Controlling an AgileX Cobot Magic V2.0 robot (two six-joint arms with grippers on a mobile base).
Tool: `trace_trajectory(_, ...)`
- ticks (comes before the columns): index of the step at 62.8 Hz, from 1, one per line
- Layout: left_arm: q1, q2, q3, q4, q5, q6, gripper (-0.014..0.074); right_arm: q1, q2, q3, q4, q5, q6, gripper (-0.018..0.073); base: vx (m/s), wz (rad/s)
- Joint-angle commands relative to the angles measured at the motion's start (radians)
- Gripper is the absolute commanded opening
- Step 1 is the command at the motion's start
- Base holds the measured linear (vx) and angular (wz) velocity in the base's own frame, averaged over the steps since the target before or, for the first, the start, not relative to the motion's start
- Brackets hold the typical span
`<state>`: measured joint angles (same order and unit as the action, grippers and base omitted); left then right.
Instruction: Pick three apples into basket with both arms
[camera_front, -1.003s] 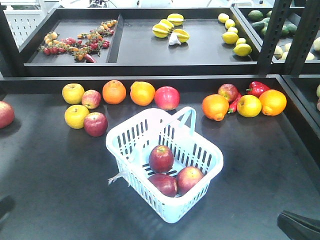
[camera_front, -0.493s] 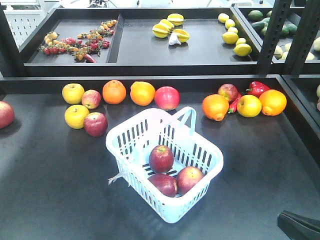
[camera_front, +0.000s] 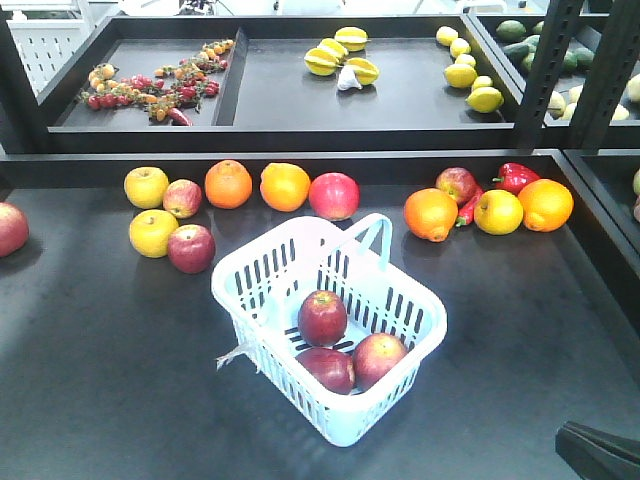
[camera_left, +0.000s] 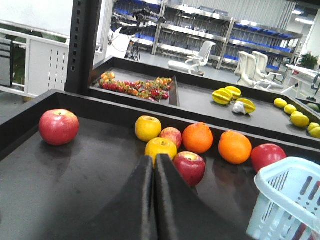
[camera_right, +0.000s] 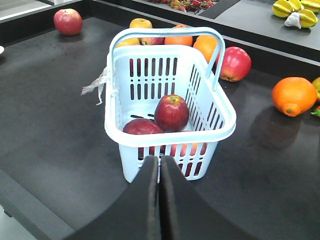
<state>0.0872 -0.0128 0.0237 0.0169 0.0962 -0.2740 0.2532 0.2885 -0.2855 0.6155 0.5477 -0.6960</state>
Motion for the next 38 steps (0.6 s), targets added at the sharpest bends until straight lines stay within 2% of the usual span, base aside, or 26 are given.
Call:
trace_trajectory(1,0.004,-0.016,0.026,-0.009,-0.096,0.002,-0.0007,0.002,0.010,-0.027,0.020,-0.056,0.000,-0.0001,0.00,0.00)
trace_trajectory(38,0.004,-0.015,0.024,-0.009,-0.096,0.001,-0.0007,0.002,0.010,-0.027,0.020,-0.056,0.000,-0.0001,0.00,0.00)
